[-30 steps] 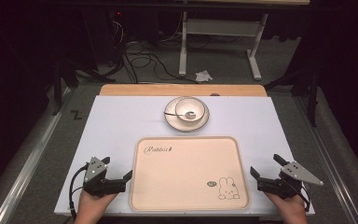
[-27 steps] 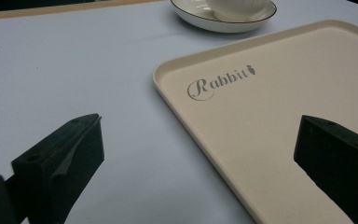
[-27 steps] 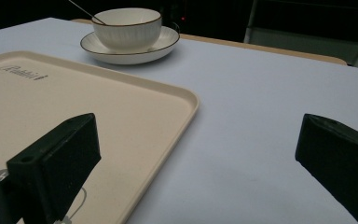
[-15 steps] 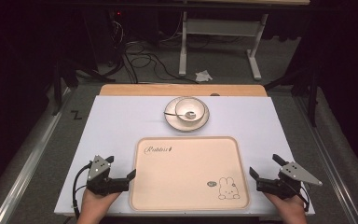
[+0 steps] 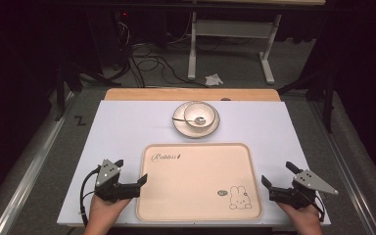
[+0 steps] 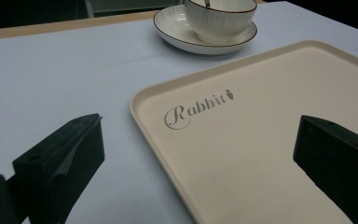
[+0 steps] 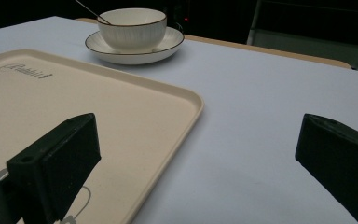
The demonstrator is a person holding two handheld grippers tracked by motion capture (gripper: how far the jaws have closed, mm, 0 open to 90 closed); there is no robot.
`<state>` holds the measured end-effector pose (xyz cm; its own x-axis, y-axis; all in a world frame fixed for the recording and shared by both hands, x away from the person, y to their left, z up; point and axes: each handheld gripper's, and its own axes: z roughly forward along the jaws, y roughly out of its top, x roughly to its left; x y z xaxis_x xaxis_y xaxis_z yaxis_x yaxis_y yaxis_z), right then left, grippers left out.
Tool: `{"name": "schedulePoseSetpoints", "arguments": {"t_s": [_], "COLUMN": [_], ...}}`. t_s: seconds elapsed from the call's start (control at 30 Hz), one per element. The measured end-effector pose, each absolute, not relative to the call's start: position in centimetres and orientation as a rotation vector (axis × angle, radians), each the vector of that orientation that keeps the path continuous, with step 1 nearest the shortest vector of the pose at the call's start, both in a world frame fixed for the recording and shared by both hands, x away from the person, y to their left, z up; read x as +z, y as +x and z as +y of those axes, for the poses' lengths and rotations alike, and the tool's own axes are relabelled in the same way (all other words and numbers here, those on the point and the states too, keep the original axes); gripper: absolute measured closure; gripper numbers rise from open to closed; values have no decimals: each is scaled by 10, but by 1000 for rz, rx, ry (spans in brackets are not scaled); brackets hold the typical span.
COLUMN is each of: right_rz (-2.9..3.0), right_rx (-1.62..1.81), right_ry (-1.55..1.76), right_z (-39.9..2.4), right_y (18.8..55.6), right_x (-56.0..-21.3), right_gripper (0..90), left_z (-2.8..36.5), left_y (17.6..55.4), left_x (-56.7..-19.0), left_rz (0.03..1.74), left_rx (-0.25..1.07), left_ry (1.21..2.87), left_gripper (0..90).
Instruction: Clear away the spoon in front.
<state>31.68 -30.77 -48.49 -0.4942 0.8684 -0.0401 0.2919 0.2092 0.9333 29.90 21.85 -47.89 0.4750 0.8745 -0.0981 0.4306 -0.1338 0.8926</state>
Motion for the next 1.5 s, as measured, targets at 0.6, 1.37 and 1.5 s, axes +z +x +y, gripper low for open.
{"name": "schedulePoseSetpoints", "arguments": {"t_s": [0.6, 1.37, 1.5], "right_rz": [1904, 1913, 1912], "right_rx": [1284, 1308, 1309], "right_ry": [1076, 1046, 1047], "right_z": [-308, -305, -305], "right_y": [316, 316, 315], "right_x": [-485, -484, -483], "right_gripper": [5, 5, 5], "left_z": [203, 183, 179], "left_y": [318, 345, 352], "left_x": [-461, -446, -444], "left_rz": [1073, 1034, 1035], "left_rx": [578, 575, 564], "left_ry": [1749, 1738, 1737], "left_gripper": [34, 49, 54]}}
